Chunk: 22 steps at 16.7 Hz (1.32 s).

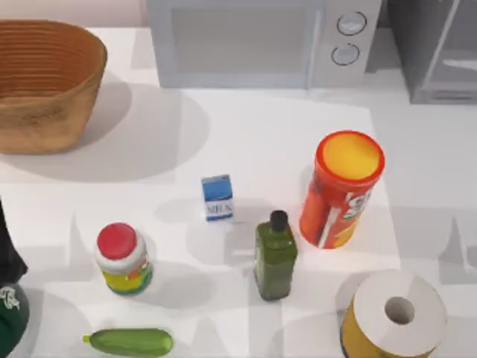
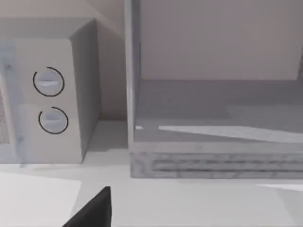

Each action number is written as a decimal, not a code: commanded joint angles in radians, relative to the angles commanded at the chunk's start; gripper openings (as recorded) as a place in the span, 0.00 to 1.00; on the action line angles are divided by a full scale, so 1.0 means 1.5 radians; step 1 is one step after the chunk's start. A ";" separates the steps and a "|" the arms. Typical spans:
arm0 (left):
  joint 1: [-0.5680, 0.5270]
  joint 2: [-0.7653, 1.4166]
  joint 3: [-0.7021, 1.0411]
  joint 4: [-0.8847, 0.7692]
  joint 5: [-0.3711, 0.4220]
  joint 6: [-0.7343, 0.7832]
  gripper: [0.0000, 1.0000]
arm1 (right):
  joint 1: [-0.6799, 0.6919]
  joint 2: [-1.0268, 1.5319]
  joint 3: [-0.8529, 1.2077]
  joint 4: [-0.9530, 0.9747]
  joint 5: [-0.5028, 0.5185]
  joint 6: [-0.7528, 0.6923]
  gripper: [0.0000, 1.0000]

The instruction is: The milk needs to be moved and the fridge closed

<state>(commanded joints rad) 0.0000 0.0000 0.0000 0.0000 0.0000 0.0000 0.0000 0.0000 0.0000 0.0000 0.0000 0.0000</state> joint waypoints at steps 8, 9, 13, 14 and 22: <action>0.000 0.000 0.000 0.000 0.000 0.000 1.00 | 0.136 0.123 0.011 0.124 0.141 0.000 1.00; 0.000 0.000 0.000 0.000 0.000 0.000 1.00 | 0.174 0.156 0.012 0.154 0.180 0.000 1.00; 0.000 0.000 0.000 0.000 0.000 0.000 1.00 | 0.348 0.290 0.012 0.279 0.354 0.004 1.00; 0.000 0.000 0.000 0.000 0.000 0.000 1.00 | 0.392 0.323 0.012 0.310 0.398 0.006 1.00; 0.000 0.000 0.000 0.000 0.000 0.000 1.00 | 0.613 0.509 0.016 0.484 0.617 0.012 1.00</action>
<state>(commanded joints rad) 0.0000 0.0000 0.0000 0.0000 0.0000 0.0000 0.9201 0.7640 0.0239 0.7259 0.9248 0.0183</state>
